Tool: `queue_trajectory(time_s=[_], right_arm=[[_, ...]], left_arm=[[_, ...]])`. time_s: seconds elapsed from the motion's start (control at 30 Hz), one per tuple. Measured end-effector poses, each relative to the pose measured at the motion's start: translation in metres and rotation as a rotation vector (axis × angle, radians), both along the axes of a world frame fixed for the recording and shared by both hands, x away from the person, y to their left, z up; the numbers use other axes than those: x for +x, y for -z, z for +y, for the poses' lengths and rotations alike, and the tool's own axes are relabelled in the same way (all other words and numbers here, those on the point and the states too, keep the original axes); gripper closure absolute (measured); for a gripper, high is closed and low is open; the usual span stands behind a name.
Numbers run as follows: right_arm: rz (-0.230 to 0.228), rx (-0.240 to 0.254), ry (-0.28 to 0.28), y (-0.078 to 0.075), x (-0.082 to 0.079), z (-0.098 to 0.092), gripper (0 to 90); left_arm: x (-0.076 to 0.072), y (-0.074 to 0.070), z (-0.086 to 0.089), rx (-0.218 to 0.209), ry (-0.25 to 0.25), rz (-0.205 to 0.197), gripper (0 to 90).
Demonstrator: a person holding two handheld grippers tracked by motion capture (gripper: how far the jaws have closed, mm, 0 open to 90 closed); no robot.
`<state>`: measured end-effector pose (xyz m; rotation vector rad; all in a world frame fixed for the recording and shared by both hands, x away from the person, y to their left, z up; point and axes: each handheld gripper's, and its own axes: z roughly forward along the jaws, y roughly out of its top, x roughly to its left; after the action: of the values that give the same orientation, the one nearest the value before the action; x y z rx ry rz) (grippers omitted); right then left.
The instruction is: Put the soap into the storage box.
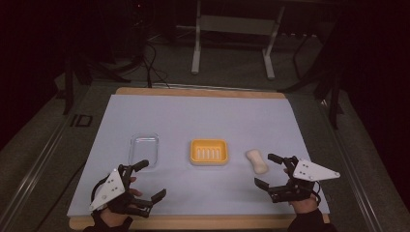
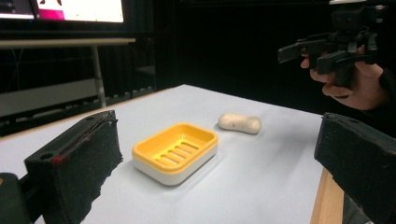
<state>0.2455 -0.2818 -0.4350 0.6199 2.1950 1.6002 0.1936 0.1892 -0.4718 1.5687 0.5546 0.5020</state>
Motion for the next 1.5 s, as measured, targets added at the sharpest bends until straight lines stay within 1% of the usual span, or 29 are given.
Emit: queue_trajectory(time_s=[0.07, 0.13, 0.17, 0.23, 0.3, 0.33, 0.53, 0.6, 0.67, 0.7, 0.73, 0.77, 0.8, 0.83, 0.87, 0.9, 0.93, 0.97, 1.0, 1.03, 1.07, 1.1, 1.13, 1.2, 1.23, 1.27, 1.3, 1.47, 1.5], right_arm=[[-0.009, -0.003, 0.001, 0.000, -0.001, -0.001, 9.9], [-0.008, 0.001, 0.000, -0.002, -0.002, -0.002, 10.0], [-0.006, 0.004, 0.002, -0.003, -0.002, -0.003, 10.0], [0.005, 0.013, -0.013, -0.006, -0.002, -0.004, 9.9], [0.012, 0.001, -0.029, -0.008, -0.001, -0.004, 9.9], [0.012, -0.010, -0.020, -0.008, -0.001, -0.004, 9.9], [0.027, -0.027, -0.058, -0.010, 0.004, -0.004, 9.8], [0.027, -0.048, -0.066, -0.012, 0.004, -0.003, 9.8], [0.049, -0.074, -0.082, -0.014, 0.007, -0.002, 9.8], [0.056, -0.075, -0.086, -0.015, 0.007, -0.002, 9.8], [0.084, -0.067, -0.112, -0.016, 0.009, -0.002, 9.8], [0.079, -0.073, -0.113, -0.017, 0.009, -0.002, 9.8], [0.069, -0.090, -0.110, -0.019, 0.009, -0.002, 9.8], [0.079, -0.101, -0.126, -0.020, 0.010, -0.002, 9.8], [0.075, -0.112, -0.124, -0.020, 0.010, -0.001, 9.8], [0.075, -0.112, -0.124, -0.020, 0.010, -0.001, 9.8], [0.080, -0.129, -0.138, -0.021, 0.011, -0.001, 9.8], [0.088, -0.150, -0.155, -0.021, 0.012, 0.002, 9.8], [0.100, -0.157, -0.173, -0.021, 0.012, 0.003, 9.8], [0.093, -0.169, -0.176, -0.021, 0.012, 0.004, 9.8], [0.096, -0.178, -0.186, -0.021, 0.012, 0.005, 9.8], [0.096, -0.178, -0.186, -0.021, 0.012, 0.005, 9.8], [0.095, -0.216, -0.194, -0.021, 0.011, 0.009, 10.0], [0.110, -0.251, -0.207, -0.021, 0.012, 0.012, 10.0], [0.110, -0.269, -0.212, -0.021, 0.012, 0.013, 10.1], [0.123, -0.283, -0.225, -0.022, 0.012, 0.014, 10.1], [0.125, -0.302, -0.224, -0.022, 0.011, 0.015, 10.3], [0.149, -0.417, -0.243, -0.022, 0.012, 0.021, 10.8], [0.149, -0.417, -0.243, -0.022, 0.012, 0.021, 10.8]], left_arm=[[-0.001, -0.001, -0.001, -0.003, 0.005, -0.006, 0.5], [-0.001, -0.001, -0.001, -0.002, 0.012, -0.008, 0.5], [-0.001, -0.001, -0.002, -0.002, 0.016, -0.009, 0.5], [-0.001, -0.001, -0.002, -0.003, 0.024, -0.011, 0.5], [-0.001, -0.001, -0.003, 0.001, 0.030, -0.013, 0.6], [-0.001, -0.001, -0.004, 0.010, 0.038, -0.011, 0.5], [0.001, -0.001, -0.005, 0.022, 0.054, 0.004, 0.5], [0.000, -0.001, -0.005, 0.023, 0.057, 0.005, 0.5], [0.000, -0.001, -0.005, 0.025, 0.063, 0.003, 0.5], [-0.001, -0.001, -0.006, 0.029, 0.065, 0.001, 0.5], [-0.001, -0.001, -0.006, 0.030, 0.066, 0.002, 0.5], [-0.001, -0.001, -0.006, 0.030, 0.070, 0.003, 0.5], [-0.001, -0.001, -0.006, 0.033, 0.071, 0.004, 0.5], [-0.001, 0.000, -0.006, 0.039, 0.071, 0.005, 0.5], [-0.001, 0.000, -0.007, 0.044, 0.071, 0.003, 0.5], [-0.001, 0.000, -0.007, 0.044, 0.071, 0.003, 0.5], [-0.001, 0.000, -0.007, 0.044, 0.071, 0.003, 0.5], [-0.001, 0.000, -0.008, 0.054, 0.075, 0.003, 0.5], [-0.002, 0.000, -0.008, 0.057, 0.076, 0.003, 0.5], [-0.002, 0.000, -0.008, 0.057, 0.076, 0.003, 0.5], [-0.001, 0.001, -0.008, 0.065, 0.078, 0.001, 0.5], [-0.001, 0.001, -0.008, 0.065, 0.078, 0.001, 0.5], [-0.001, 0.001, -0.009, 0.069, 0.079, 0.004, 0.5], [-0.001, 0.001, -0.009, 0.072, 0.082, 0.007, 0.5], [-0.001, 0.001, -0.009, 0.075, 0.082, 0.008, 0.5], [-0.001, 0.001, -0.010, 0.077, 0.084, 0.007, 0.5], [-0.002, 0.001, -0.010, 0.077, 0.086, 0.007, 0.5], [-0.002, 0.002, -0.010, 0.086, 0.087, 0.007, 0.5], [-0.002, 0.002, -0.010, 0.086, 0.087, 0.007, 0.5]])
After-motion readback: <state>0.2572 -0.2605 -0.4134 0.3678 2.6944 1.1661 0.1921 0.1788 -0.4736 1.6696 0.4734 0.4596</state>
